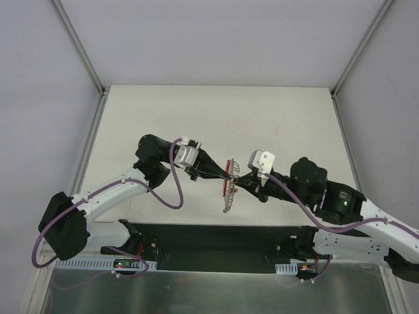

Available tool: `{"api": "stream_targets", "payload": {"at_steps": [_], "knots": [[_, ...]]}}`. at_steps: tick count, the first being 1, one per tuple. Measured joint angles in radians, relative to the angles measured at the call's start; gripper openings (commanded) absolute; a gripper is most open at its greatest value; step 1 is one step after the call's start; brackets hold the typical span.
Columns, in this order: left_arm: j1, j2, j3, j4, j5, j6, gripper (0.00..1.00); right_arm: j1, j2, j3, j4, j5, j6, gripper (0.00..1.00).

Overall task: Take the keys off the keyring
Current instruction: Adjust the key on the keyring.

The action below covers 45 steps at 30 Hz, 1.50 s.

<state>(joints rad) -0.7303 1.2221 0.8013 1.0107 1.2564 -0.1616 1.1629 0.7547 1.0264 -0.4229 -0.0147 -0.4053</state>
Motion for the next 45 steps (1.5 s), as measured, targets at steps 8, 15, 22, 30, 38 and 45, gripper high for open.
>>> {"api": "stream_targets", "payload": {"at_steps": [8, 15, 22, 30, 38, 45], "knots": [[-0.001, 0.022, 0.004, 0.080, 0.039, -0.066, 0.00, -0.001, 0.039, 0.000, -0.006, 0.033, 0.007, 0.01], [-0.001, 0.032, 0.004, 0.132, 0.055, -0.118, 0.00, -0.006, 0.048, 0.000, -0.004, 0.033, 0.013, 0.01], [-0.001, 0.042, 0.004, 0.142, 0.072, -0.127, 0.00, -0.029, 0.054, 0.000, 0.000, 0.006, 0.013, 0.01], [-0.001, 0.076, 0.023, 0.206, 0.088, -0.179, 0.00, -0.060, 0.055, 0.000, 0.000, -0.040, 0.027, 0.01], [0.000, 0.100, 0.035, 0.240, 0.098, -0.243, 0.00, -0.068, 0.052, -0.011, 0.000, -0.062, 0.035, 0.01], [0.019, 0.078, 0.024, 0.211, 0.045, -0.180, 0.00, -0.076, 0.027, -0.035, 0.019, -0.077, 0.054, 0.01]]}}
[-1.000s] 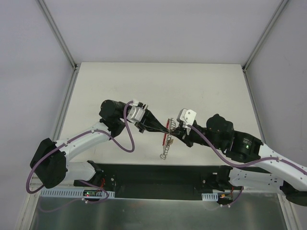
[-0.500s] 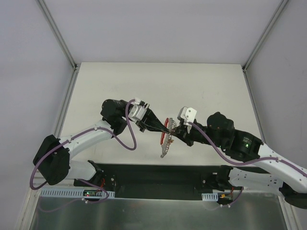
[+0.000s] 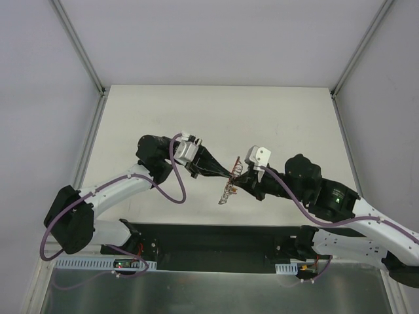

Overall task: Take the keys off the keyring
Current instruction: Adjust the key on the keyring.

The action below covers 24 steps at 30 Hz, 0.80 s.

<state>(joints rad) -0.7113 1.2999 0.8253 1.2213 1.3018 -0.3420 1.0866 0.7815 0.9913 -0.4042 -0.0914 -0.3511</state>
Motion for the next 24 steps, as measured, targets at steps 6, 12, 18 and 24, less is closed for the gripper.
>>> {"api": "stream_targets", "payload": {"at_steps": [6, 12, 18, 24], "knots": [[-0.001, -0.055, -0.014, -0.117, -0.082, 0.124, 0.00, -0.004, 0.000, -0.003, 0.024, -0.022, 0.012, 0.01], [-0.001, -0.103, -0.041, -0.213, -0.158, 0.220, 0.00, -0.010, 0.011, -0.003, 0.033, -0.023, 0.018, 0.01], [-0.001, -0.125, -0.065, -0.253, -0.216, 0.272, 0.00, -0.017, 0.027, -0.003, 0.043, -0.022, 0.023, 0.01], [-0.003, -0.154, -0.080, -0.296, -0.275, 0.319, 0.00, -0.025, 0.026, -0.005, 0.057, -0.021, 0.029, 0.01]]}}
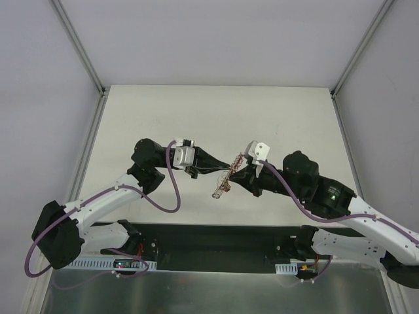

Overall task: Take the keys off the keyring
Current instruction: Adjust the key on the keyring.

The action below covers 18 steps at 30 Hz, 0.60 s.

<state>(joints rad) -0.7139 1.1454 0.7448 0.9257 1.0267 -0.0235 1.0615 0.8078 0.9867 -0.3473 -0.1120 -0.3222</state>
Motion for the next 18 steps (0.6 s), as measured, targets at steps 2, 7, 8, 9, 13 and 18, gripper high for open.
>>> {"api": "stream_targets", "payload": {"at_steps": [2, 7, 8, 9, 13, 18], "knots": [[0.000, -0.012, -0.008, -0.012, -0.022, 0.015, 0.00, -0.002, 0.000, 0.000, 0.005, 0.000, 0.001, 0.01], [-0.001, -0.027, -0.017, -0.048, -0.069, 0.038, 0.00, -0.008, 0.000, -0.004, 0.015, 0.006, 0.004, 0.01], [-0.001, -0.029, -0.019, -0.053, -0.076, 0.042, 0.00, -0.009, 0.000, -0.004, 0.015, 0.007, 0.005, 0.01], [-0.001, -0.032, -0.023, -0.055, -0.086, 0.044, 0.00, -0.010, 0.000, -0.004, 0.015, 0.009, 0.005, 0.01], [-0.007, -0.043, -0.024, -0.084, -0.120, 0.064, 0.00, -0.013, 0.000, -0.005, 0.016, 0.016, 0.008, 0.01], [-0.012, -0.059, -0.027, -0.121, -0.158, 0.088, 0.00, -0.019, -0.003, -0.010, 0.028, 0.022, 0.010, 0.01]]}}
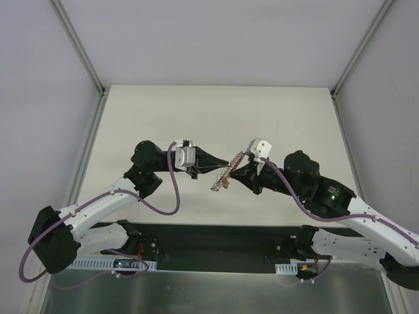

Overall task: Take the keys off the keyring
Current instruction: Adjust the key on the keyring.

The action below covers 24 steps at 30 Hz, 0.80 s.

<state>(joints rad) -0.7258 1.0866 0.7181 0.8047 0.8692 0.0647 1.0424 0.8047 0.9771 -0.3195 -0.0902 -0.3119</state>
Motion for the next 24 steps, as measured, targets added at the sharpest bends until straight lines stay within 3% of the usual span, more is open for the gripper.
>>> {"api": "stream_targets", "payload": {"at_steps": [17, 24], "knots": [[-0.008, -0.047, -0.031, -0.056, -0.094, 0.057, 0.00, -0.004, -0.025, -0.037, 0.040, 0.003, 0.024, 0.01], [-0.008, -0.047, -0.055, -0.005, -0.093, 0.001, 0.00, -0.005, -0.018, -0.058, 0.064, -0.007, 0.043, 0.01]]}}
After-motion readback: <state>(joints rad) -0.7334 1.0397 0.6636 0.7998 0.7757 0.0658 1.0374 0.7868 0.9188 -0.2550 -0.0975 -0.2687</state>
